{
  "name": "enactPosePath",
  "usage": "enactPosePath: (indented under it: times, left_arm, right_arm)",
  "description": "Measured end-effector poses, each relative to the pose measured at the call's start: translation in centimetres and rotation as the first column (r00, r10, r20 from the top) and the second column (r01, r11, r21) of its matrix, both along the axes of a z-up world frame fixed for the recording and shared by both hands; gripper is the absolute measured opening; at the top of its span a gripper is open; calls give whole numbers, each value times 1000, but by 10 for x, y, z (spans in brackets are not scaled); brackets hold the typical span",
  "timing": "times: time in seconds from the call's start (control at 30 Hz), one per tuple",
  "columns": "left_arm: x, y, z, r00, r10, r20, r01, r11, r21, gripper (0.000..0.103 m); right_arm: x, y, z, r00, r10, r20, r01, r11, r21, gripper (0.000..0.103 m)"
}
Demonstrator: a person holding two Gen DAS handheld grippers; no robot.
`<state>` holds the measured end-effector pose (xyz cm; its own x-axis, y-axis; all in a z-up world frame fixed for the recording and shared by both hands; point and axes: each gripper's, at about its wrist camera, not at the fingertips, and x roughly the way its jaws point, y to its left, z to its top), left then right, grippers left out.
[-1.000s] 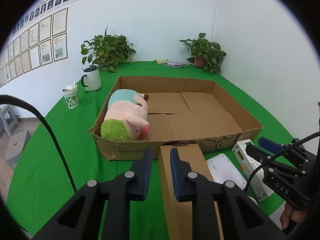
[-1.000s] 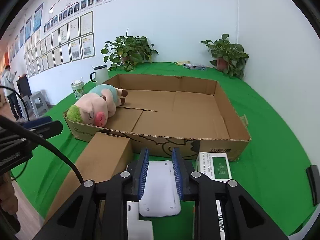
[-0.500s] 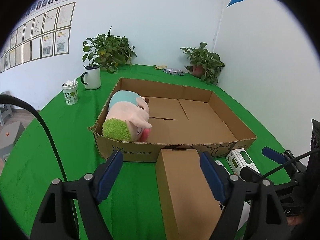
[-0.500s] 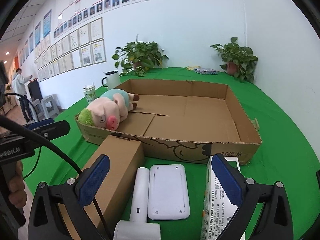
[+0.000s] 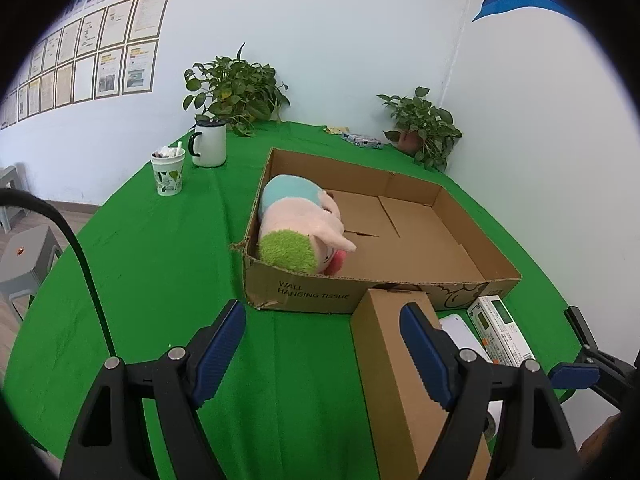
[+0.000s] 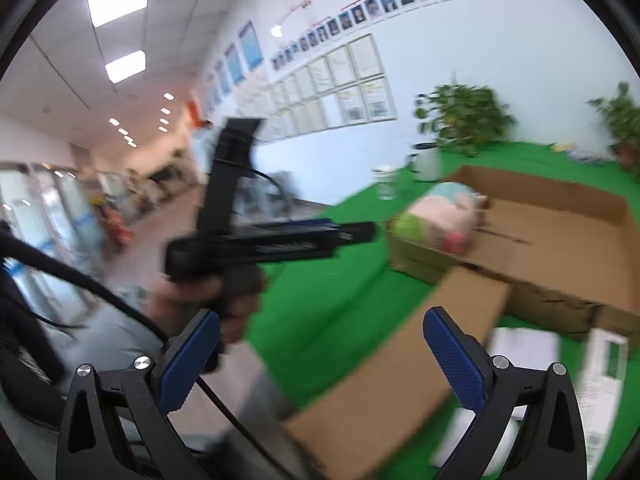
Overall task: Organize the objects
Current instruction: 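Move the right gripper to the long brown cardboard box, then grasp the long brown box with the right gripper and lift it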
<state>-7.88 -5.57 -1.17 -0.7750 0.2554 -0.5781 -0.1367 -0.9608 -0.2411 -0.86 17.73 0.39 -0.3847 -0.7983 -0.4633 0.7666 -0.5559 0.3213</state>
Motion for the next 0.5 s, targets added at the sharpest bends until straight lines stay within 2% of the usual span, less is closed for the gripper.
enactPosePath:
  times: [0.07,0.17,0.2,0.37,0.5]
  left_arm:
    - [-1,1,-13,998,-28,48,27,999,33,79]
    - [-6,7,-36,987,-95,127,84,992,92,79]
    - [-7,11,-44,981,-116,155,100,989,111,79]
    - [-15,28,-76,946,-221,237,175,964,199,78]
    - [-17,36,-85,918,-294,267,220,936,274,78]
  right_arm:
    - [-12,1,-14,995,-5,98,7,1000,-23,102]
    - [-28,6,-47,971,-102,216,90,994,61,102]
    - [-29,7,-54,966,-125,228,106,990,92,102]
    - [-32,5,-79,944,-256,209,201,947,251,102]
    - [-35,-4,-83,945,-289,154,230,921,316,103]
